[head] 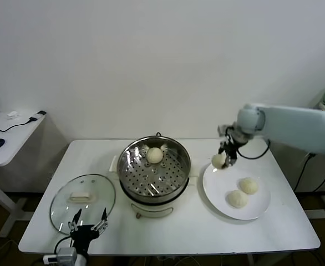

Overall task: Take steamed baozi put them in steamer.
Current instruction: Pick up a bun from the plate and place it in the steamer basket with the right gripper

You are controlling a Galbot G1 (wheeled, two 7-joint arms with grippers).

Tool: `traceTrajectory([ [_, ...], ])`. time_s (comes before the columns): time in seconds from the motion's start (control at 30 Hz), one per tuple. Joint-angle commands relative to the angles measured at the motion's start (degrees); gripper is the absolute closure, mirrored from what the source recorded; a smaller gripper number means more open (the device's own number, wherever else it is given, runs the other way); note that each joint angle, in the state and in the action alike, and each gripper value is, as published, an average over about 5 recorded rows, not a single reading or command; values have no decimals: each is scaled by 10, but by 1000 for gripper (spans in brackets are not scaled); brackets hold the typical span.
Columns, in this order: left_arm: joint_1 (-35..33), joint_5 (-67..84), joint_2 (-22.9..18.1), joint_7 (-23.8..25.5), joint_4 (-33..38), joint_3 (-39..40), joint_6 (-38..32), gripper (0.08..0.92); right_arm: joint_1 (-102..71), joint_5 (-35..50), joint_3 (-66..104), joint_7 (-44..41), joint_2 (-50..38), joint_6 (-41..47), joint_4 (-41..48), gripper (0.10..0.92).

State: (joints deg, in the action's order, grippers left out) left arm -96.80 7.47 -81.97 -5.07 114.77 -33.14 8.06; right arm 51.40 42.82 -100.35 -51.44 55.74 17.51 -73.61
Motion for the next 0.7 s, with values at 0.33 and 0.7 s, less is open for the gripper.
traceTrajectory([
  [0.33, -3, 3, 1, 0, 19, 0, 2, 177, 84, 229, 53, 69, 220, 85, -78, 389],
  [0.7, -6, 8, 1, -1, 18, -6, 1, 177, -74, 181, 60, 119, 294, 113, 14, 389],
])
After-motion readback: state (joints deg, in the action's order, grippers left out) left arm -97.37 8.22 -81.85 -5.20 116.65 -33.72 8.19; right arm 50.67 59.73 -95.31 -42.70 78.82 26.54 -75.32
